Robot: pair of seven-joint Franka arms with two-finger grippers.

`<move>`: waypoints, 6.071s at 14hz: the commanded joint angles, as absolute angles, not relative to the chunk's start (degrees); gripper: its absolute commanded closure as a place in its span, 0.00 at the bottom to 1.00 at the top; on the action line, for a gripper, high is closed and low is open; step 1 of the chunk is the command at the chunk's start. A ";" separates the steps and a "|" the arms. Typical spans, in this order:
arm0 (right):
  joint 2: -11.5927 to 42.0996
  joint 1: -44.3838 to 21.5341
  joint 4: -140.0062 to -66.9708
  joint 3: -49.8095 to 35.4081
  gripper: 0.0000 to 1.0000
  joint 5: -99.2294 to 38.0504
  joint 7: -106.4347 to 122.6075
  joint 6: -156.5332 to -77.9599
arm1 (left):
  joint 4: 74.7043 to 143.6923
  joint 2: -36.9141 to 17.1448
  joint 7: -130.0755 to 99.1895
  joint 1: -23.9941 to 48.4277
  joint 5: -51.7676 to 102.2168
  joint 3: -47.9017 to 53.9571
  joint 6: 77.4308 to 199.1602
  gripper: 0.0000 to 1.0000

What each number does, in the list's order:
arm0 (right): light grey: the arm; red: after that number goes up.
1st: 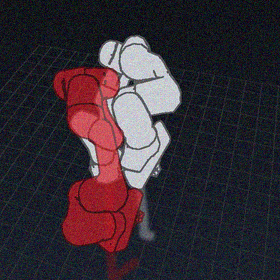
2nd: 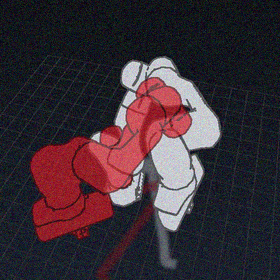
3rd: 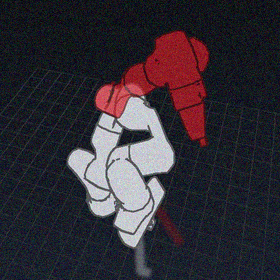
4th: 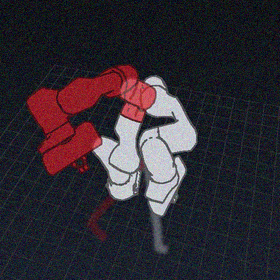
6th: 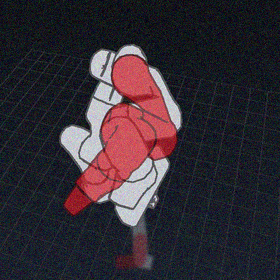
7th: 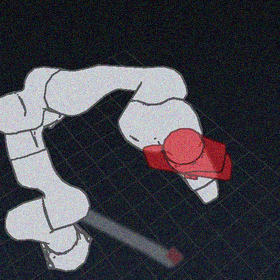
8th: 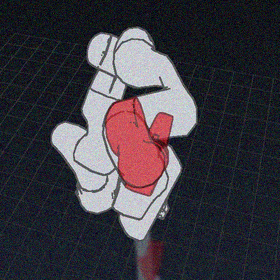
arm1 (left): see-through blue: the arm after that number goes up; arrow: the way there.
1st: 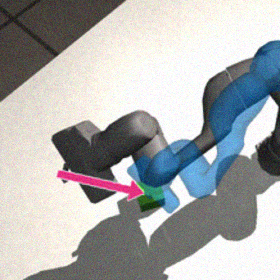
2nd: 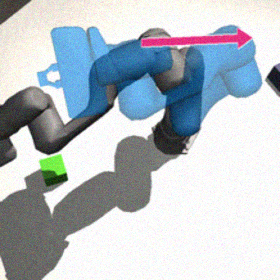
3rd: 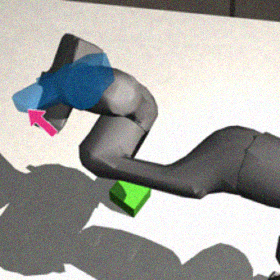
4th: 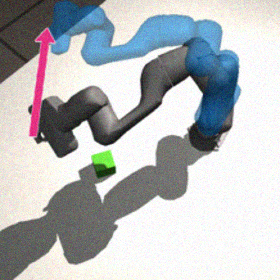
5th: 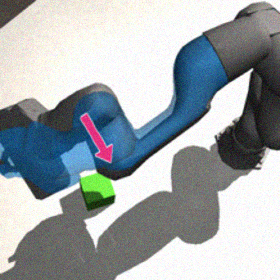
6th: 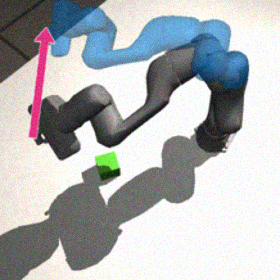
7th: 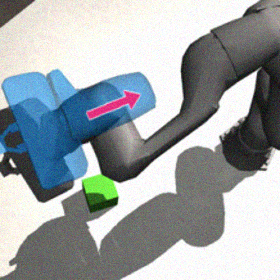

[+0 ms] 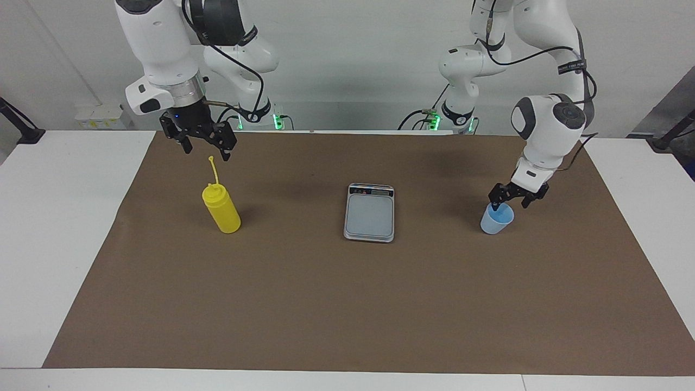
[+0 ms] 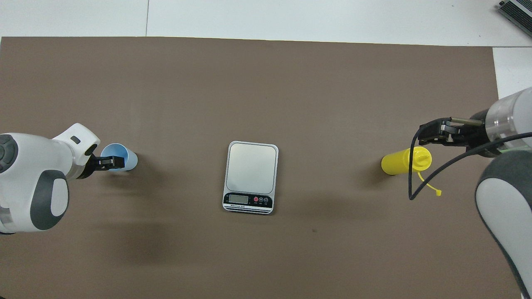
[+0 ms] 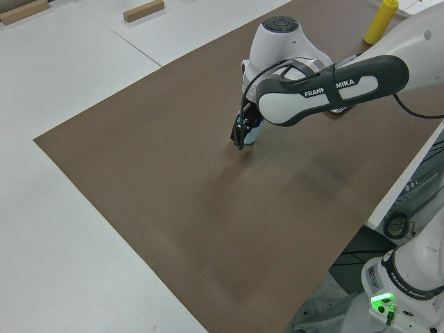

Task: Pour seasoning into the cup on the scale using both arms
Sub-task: 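Grasp the light-blue cup rim with the left gripper, then carry the blue cup with the left gripper onto the scale, then release the cup and withdraw the left gripper while the right gripper opens, then grasp the yellow squeeze bottle with the right gripper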

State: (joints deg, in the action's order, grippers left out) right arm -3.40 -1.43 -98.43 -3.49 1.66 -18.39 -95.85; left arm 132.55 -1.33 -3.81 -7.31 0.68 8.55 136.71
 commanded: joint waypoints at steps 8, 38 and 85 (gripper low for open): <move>-4.04 -1.41 -98.96 -3.25 0.00 1.85 -17.67 -95.36 | 119.74 -2.55 -5.18 -6.42 0.44 9.05 122.82 1.00; -4.04 -1.32 -98.96 -3.25 0.00 1.85 -17.58 -95.36 | 106.70 -15.03 -42.54 30.67 -4.39 9.49 124.54 1.00; 18.81 20.30 -110.39 -2.90 0.00 -33.31 -43.07 -98.70 | 90.60 1.49 5.54 -4.31 2.90 8.35 86.92 0.00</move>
State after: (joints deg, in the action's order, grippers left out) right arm 20.81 19.83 -108.17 -2.47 -32.08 -42.83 -98.99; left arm 90.28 1.52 5.39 -3.47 1.82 7.99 87.59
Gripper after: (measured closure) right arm 0.000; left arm 0.000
